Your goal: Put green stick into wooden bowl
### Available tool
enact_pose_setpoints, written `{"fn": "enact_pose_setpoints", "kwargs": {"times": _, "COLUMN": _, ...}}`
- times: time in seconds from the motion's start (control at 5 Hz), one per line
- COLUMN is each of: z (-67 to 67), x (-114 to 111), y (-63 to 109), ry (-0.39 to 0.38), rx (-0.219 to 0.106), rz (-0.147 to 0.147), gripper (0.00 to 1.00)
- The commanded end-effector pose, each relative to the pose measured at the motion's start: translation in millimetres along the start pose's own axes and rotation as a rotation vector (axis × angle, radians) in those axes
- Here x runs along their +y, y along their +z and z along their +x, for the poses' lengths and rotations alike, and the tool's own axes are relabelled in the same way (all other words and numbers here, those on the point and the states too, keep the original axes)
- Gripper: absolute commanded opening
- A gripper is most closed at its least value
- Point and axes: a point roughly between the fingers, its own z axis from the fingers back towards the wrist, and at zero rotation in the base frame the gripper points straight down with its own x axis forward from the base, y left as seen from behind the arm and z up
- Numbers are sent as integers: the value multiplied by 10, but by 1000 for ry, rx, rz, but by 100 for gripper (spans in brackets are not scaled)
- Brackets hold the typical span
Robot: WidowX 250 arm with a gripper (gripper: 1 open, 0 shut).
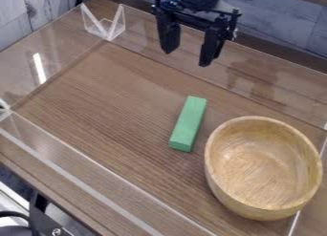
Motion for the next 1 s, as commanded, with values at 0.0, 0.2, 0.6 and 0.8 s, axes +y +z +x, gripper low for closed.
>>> {"fn": "enact_pose_setpoints", "kwargs": {"times": 0.0, "z": -45, "x": -70, "y": -74, "ry": -1, "rx": 9, "rz": -8, "gripper": 100}}
{"fn": "enact_pose_setpoints", "kwargs": {"times": 0.2, "z": -98, "x": -142, "y": -186, "ry": 0, "rx": 10, "rz": -16, "gripper": 100}}
{"fn": "enact_pose_setpoints", "kwargs": {"times": 0.6, "z": -205, "x": -266, "y": -384, "ry": 42, "rx": -12, "rz": -37, "gripper": 100}}
{"fn": "enact_pose_setpoints", "kwargs": {"times": 0.8, "z": -176, "x": -136, "y": -516, "ry": 2, "rx": -21, "rz": -44, "gripper": 100}}
